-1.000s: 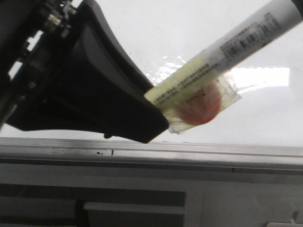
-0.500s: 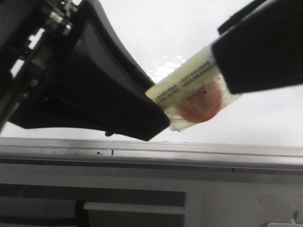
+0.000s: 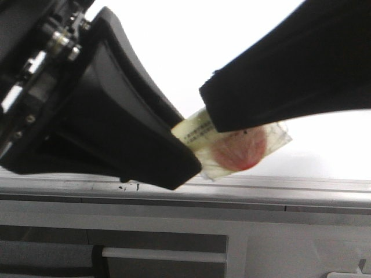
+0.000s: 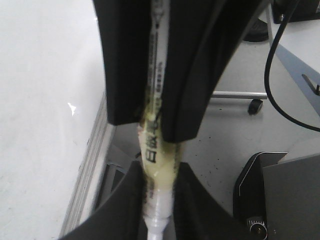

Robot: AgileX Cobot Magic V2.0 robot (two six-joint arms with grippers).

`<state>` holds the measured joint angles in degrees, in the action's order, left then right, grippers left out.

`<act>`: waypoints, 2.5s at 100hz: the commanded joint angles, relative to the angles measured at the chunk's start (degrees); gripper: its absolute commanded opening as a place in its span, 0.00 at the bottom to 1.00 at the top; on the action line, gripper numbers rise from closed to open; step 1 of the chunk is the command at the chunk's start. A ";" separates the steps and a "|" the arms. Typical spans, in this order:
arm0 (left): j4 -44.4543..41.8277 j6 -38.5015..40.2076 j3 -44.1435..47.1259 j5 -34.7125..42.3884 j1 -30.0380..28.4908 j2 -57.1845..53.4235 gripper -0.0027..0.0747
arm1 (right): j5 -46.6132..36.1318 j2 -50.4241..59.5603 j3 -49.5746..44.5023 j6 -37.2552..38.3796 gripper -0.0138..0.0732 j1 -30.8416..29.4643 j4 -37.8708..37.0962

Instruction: Write number 5 on whiteboard

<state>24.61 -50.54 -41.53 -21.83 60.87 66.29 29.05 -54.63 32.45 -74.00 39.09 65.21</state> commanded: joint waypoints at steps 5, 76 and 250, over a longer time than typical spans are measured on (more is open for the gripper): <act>3.54 0.09 -1.86 5.04 0.46 -1.44 0.03 | 2.09 0.23 1.86 -0.40 0.09 0.19 2.38; 4.13 18.77 6.22 10.84 -15.60 -33.97 0.34 | -10.27 0.33 12.54 -0.93 0.09 -3.05 -20.11; 15.13 20.03 16.60 10.50 -30.75 -44.52 0.01 | -5.36 -4.57 9.77 25.03 0.09 -15.91 -47.43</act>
<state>38.45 -31.07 -23.34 -15.11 30.42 21.43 24.91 -60.16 41.38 -56.77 24.95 30.71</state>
